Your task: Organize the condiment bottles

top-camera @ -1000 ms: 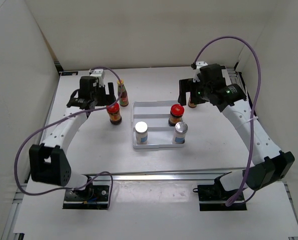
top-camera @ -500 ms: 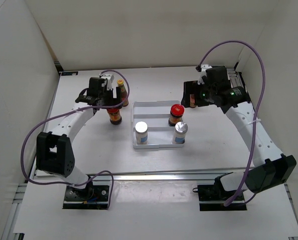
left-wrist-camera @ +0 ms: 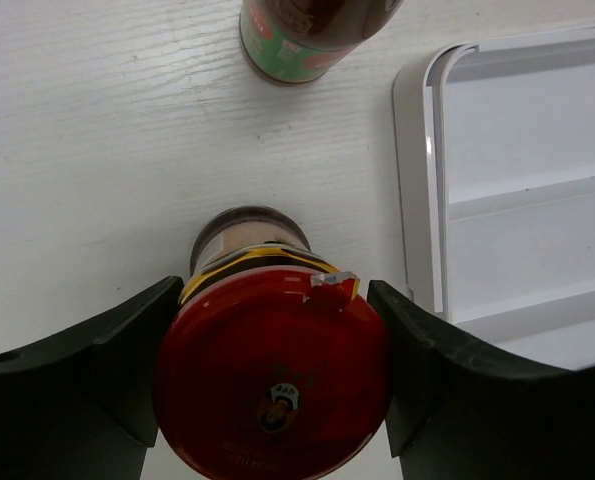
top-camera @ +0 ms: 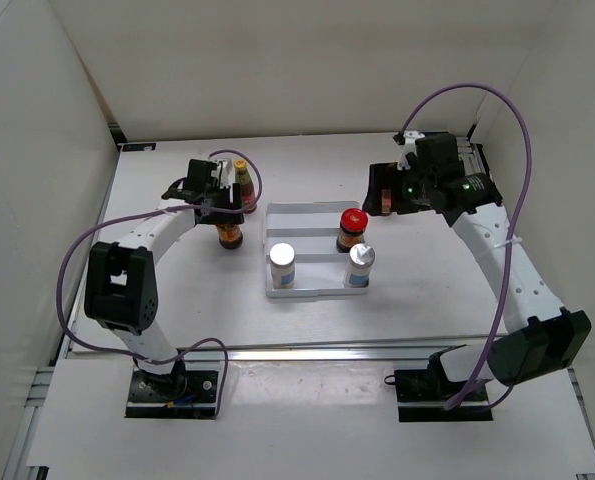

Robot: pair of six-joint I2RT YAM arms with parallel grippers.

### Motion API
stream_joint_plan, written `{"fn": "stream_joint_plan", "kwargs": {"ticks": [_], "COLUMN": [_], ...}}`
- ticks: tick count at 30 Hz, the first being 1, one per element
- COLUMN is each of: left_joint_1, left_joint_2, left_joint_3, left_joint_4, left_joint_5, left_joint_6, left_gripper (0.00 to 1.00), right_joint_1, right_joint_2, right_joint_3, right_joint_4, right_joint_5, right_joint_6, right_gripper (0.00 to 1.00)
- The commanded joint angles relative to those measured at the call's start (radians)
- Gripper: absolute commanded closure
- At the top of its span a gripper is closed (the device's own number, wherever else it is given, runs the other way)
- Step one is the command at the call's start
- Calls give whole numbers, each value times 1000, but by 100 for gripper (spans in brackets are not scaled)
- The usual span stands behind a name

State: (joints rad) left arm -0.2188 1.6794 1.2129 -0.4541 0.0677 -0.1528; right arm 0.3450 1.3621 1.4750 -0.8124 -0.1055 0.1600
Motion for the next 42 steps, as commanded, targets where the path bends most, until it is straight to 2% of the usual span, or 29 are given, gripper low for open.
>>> {"fn": "stream_joint_plan", "kwargs": {"ticks": [1,2,3,6,7,9,10,13,17,23,31,42], "left_joint_1": [4,4,4,4,4,4,4,-23,-71,-109,-212,-243], "left_joint_2": [0,0,0,-13,-32,-70,-85,-158,-221,-254,-150,-29], "left_joint_3": [45,45,45,65,79,97,117,145,187,152,116,74], "left_joint_4": [-12,-12,-12,-31,-43,-58,-58,-69,-69,49,117,146], "left_joint_5": [15,15,1,-43,-54,-66,-66,-66,9,151,201,190], "left_joint_6": [-2,-2,-2,-2,-11,-11,-22,-22,-22,-50,-59,-59], "left_gripper": [22,28,39,59,72,81,89,89,89,89,89,89], "right_joint_1": [-9,-9,-9,-9,-9,-9,-9,-18,-18,-18,-18,-18], "right_joint_2": [-24,-24,-24,-24,-24,-24,-34,-34,-53,-54,-63,-63], "right_joint_3": [-1,-1,-1,-1,-1,-1,8,8,8,-1,8,18], "right_joint_4": [18,18,18,18,18,9,9,9,-1,-1,-21,-48], "right_joint_5": [-26,-26,-26,-36,-36,-36,-36,-36,-36,-45,-45,-26], "right_joint_6": [-8,-8,-8,-8,-8,-8,-8,-8,-8,-8,-8,-17], "right_gripper": [0,0,0,0,0,0,0,0,0,0,0,0]}}
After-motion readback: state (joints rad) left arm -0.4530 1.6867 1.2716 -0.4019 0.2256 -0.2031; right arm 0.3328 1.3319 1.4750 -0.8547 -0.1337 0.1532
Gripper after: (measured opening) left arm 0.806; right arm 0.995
